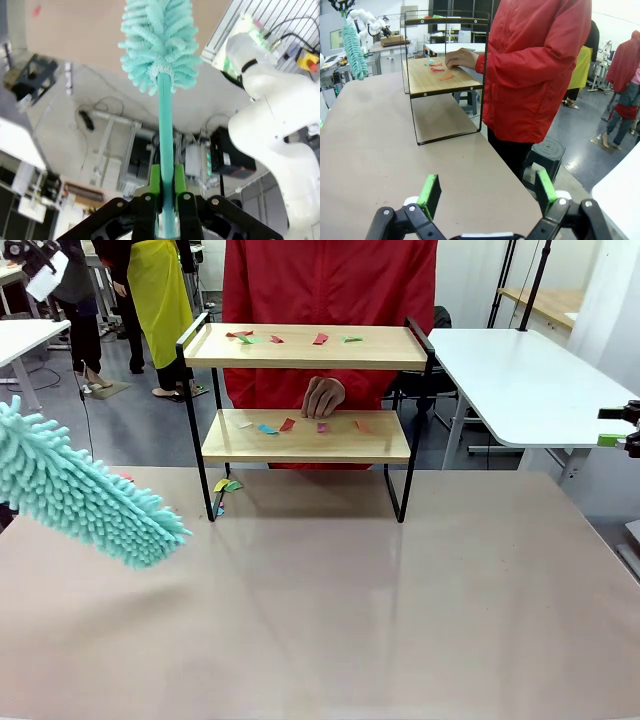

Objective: Clean the shelf.
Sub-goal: Clean the specific section of the Shelf indicated by the human with the Duster.

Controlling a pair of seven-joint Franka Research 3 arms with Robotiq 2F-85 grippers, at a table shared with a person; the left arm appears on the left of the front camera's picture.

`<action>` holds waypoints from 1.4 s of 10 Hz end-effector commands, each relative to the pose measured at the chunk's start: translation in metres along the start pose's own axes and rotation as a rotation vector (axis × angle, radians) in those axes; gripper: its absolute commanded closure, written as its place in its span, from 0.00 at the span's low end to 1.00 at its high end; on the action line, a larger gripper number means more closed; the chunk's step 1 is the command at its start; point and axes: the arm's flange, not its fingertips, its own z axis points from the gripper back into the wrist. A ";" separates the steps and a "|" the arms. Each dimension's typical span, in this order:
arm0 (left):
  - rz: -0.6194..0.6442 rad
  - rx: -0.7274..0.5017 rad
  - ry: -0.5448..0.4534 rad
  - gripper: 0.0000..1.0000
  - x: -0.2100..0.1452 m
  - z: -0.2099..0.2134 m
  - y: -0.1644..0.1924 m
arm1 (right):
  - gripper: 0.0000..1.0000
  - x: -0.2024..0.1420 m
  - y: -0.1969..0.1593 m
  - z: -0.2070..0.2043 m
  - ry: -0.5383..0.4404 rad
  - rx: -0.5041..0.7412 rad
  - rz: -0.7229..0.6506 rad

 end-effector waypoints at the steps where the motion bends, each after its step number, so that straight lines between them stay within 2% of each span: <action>1: -0.029 0.005 -0.197 0.87 -0.006 -0.035 -0.007 | 0.00 0.003 0.001 -0.002 0.001 0.002 0.004; 2: -0.024 0.006 -0.292 0.87 0.004 -0.048 -0.011 | 0.00 0.003 0.001 -0.002 0.001 0.002 0.004; 3: -0.004 0.026 -0.344 0.87 0.016 -0.058 -0.013 | 0.00 0.003 0.001 -0.002 0.001 0.002 0.004; 6: 0.033 0.046 -0.675 0.87 0.068 -0.078 -0.020 | 0.00 0.003 0.001 -0.002 0.001 0.002 0.004; 8: 0.093 0.049 -0.821 0.87 0.085 -0.087 -0.025 | 0.00 0.003 0.001 -0.002 0.001 0.002 0.004; 13: 0.353 -0.080 -0.946 0.87 0.130 -0.059 -0.033 | 0.00 0.003 0.001 -0.002 0.001 0.002 0.004; 14: 0.384 -0.122 -0.911 0.87 0.143 -0.051 -0.032 | 0.00 0.003 0.001 -0.002 0.001 0.002 0.004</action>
